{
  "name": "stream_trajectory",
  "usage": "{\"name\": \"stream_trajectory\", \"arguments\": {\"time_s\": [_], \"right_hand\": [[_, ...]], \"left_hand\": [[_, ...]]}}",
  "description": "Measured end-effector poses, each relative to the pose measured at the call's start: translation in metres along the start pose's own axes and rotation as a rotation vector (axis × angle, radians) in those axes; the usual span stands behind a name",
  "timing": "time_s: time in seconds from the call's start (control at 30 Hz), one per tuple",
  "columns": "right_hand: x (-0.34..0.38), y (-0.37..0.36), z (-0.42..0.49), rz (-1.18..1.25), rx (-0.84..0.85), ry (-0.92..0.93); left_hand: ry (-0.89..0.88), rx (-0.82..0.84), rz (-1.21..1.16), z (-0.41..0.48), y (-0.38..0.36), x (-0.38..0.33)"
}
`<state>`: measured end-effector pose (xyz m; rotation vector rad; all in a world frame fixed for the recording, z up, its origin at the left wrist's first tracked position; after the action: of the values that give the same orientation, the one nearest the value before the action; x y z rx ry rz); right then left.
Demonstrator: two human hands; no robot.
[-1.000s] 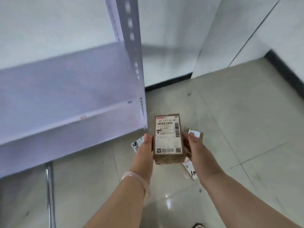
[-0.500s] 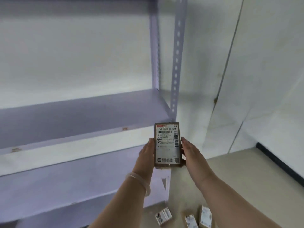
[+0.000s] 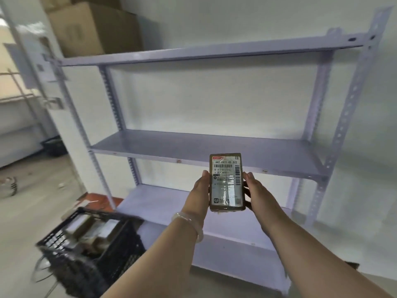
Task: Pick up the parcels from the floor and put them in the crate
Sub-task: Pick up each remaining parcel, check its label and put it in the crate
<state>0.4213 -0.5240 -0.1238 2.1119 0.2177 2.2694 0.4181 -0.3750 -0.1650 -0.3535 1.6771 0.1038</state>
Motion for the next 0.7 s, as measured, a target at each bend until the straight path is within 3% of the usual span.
{"name": "stream_trajectory", "arguments": {"time_s": [0.37,0.7], "right_hand": [[0.019,-0.199,-0.015,0.026,0.259,-0.048],[0.028,-0.487,-0.036,0.073,0.482,-0.100]], "left_hand": [[-0.063,-0.242,-0.058,-0.019,0.198,-0.045],[-0.008,-0.381,-0.084,-0.011,0.477,-0.067]]}}
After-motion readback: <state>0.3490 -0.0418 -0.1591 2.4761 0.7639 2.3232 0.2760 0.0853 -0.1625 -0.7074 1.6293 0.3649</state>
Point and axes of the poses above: each hand's wrist, its own z-axis towards the middle knuckle, its own y-axis out of the back of the hand, x = y × z, the point moved 10 cm from there along z, towards the middle knuckle, and after that the axes turned 6 degrees about -x, right-handed, at the moved point
